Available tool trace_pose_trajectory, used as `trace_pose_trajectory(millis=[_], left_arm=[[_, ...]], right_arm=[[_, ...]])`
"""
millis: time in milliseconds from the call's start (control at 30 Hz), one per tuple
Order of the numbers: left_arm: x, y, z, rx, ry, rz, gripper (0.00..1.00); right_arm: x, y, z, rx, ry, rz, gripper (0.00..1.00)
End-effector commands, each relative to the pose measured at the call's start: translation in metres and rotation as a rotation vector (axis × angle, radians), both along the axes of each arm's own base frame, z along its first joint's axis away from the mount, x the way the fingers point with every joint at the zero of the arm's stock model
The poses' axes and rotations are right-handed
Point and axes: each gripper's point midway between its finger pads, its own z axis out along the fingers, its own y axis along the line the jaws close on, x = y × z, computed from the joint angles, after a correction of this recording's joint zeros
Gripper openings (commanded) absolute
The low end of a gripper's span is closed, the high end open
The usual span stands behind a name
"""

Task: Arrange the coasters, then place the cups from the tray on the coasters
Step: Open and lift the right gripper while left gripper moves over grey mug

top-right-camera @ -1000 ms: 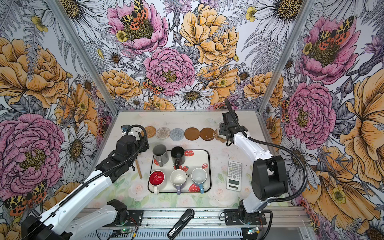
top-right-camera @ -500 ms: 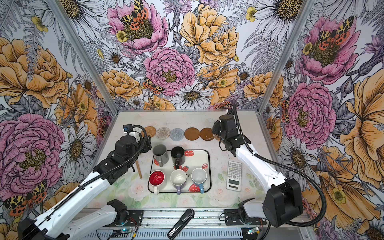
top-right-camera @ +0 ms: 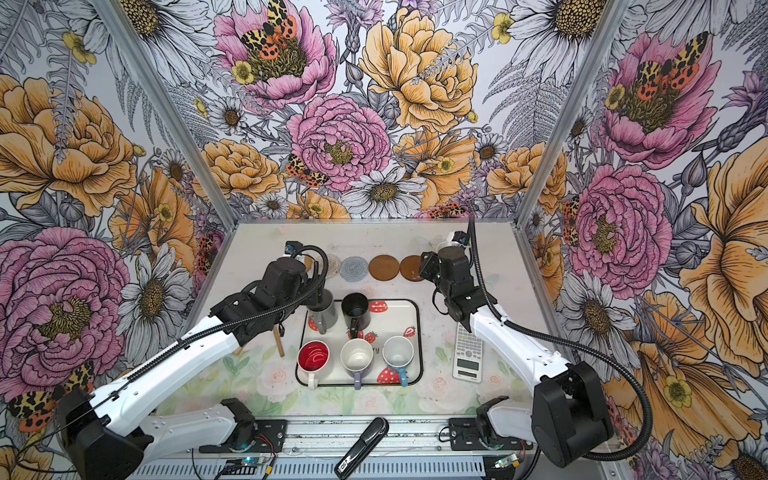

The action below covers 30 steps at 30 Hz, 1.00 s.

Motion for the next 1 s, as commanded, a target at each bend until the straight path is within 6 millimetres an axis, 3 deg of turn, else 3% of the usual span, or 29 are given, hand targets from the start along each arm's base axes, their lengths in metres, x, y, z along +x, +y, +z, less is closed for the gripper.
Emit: trace_pose_trajectory(millis=[0,100,233,567,967], left_arm=[[-0.014,0.017,-0.007,0.139,0.067,0.012,0.75],[-0.019,0.024,-0.011,0.158,0.091,0.026,0.75],[-0.027,0.014,-0.017,0.113,0.125,-0.024,0.75],[-0.038,0.004,-0.054,0.109,0.242,-0.074,0.75],[-0.039,-0.004,-0.082,0.131,0.333,-0.107,0.76]], right_arm=[[0.004,0.005,0.004,0.019,-0.027,0.013,0.38],[0.005,0.005,0.002,0.013,-0.025,0.011,0.38],[0.007,0.005,-0.002,0.003,-0.016,0.016,0.37],[0.009,0.004,-0.011,-0.004,0.0,0.01,0.37],[0.011,0.008,-0.014,0.005,0.007,0.025,0.37]])
